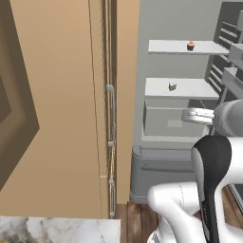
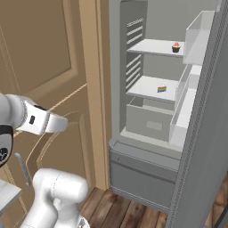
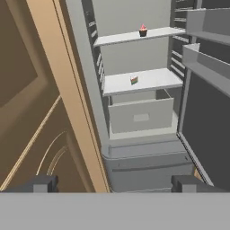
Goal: Take the cupcake and cake from the fridge and place them on the empty tray on the dining counter.
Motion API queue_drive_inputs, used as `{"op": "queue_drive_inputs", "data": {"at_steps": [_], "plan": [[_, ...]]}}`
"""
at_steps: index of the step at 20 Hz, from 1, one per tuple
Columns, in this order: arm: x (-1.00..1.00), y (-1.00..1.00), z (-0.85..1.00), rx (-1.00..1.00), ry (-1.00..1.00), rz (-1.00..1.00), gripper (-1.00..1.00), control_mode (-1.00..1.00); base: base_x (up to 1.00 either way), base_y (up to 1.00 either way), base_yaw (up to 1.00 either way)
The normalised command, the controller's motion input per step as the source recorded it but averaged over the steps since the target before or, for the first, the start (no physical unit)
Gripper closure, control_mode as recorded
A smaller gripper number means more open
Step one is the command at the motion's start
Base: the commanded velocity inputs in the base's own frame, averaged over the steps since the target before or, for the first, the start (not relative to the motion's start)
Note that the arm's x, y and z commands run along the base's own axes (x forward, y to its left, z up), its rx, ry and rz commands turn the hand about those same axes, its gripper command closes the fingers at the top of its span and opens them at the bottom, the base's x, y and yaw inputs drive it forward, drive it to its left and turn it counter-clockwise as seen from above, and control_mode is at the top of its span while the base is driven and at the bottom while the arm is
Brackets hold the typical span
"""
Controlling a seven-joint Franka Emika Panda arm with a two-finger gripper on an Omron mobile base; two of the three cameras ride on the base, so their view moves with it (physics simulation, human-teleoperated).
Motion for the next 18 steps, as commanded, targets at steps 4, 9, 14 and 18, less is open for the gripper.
{"op": "queue_drive_inputs", "data": {"at_steps": [4, 9, 14, 18], "plan": [[-0.01, 0.0, 0.0, 0.0, 0.0, 0.0, -1.0, 1.0, 0.0, -0.05, 0.0], [0.0, 0.0, 0.0, 0.0, 0.0, 0.0, -1.0, 1.0, 0.0, -0.5, 0.0], [0.0, 0.0, 0.0, 0.0, 0.0, 0.0, -1.0, 1.0, 0.0, -0.59, 0.0], [0.0, 0.0, 0.0, 0.0, 0.0, 0.0, -1.0, 1.0, 0.18, -0.14, 0.0]]}}
